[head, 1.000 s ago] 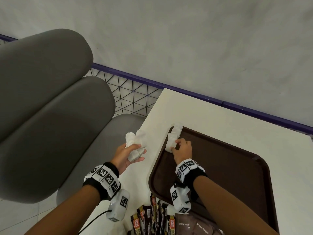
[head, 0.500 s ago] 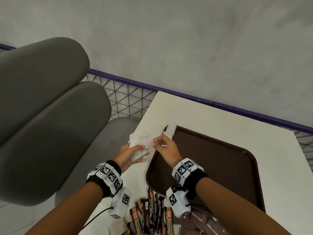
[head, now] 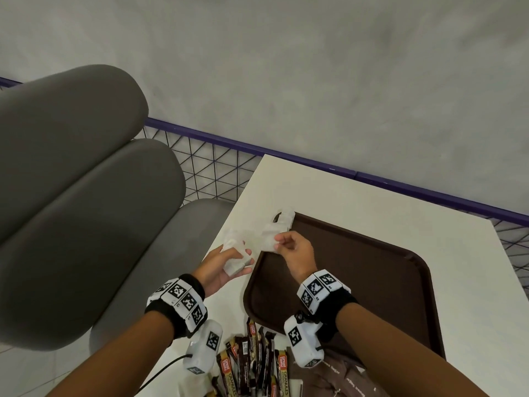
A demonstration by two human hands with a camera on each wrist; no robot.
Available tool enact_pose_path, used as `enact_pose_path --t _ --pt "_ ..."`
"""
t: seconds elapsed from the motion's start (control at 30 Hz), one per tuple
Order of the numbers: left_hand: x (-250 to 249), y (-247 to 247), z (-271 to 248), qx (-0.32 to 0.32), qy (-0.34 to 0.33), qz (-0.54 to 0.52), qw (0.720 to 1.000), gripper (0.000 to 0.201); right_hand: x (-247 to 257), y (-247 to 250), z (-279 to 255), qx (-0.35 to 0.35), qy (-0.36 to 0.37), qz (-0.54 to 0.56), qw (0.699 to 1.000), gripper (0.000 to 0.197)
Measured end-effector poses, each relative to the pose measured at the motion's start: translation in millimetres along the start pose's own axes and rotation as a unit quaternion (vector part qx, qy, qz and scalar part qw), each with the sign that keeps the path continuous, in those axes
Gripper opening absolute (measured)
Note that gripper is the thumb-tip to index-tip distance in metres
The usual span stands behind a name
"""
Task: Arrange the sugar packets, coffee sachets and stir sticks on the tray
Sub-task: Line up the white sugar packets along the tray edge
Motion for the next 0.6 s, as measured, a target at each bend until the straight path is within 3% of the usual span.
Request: enact_pose_path --t 0.17,0.6 --pt "-0.5 10.5 5.1 -0.011 0.008 -0.028 1.000 0.031 -34.6 25.3 19.7 -0.072 -0.034 -0.067 0.995 0.021" --pt "-6.5 29.3 13.5 -0.059 -0.024 -0.007 0.998 0.028 -60.3 -8.9 19.9 -0.064 -0.061 -0.186 0.978 0.021"
Point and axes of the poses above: each hand's wrist, its own z-axis towards the middle knuckle, its own y-axis out of the back of the hand, x = y × z, the point moved 7 cm from there along z, towards the middle knuckle, and after that the axes turned 13 degrees about -x, right-handed, at the moved point
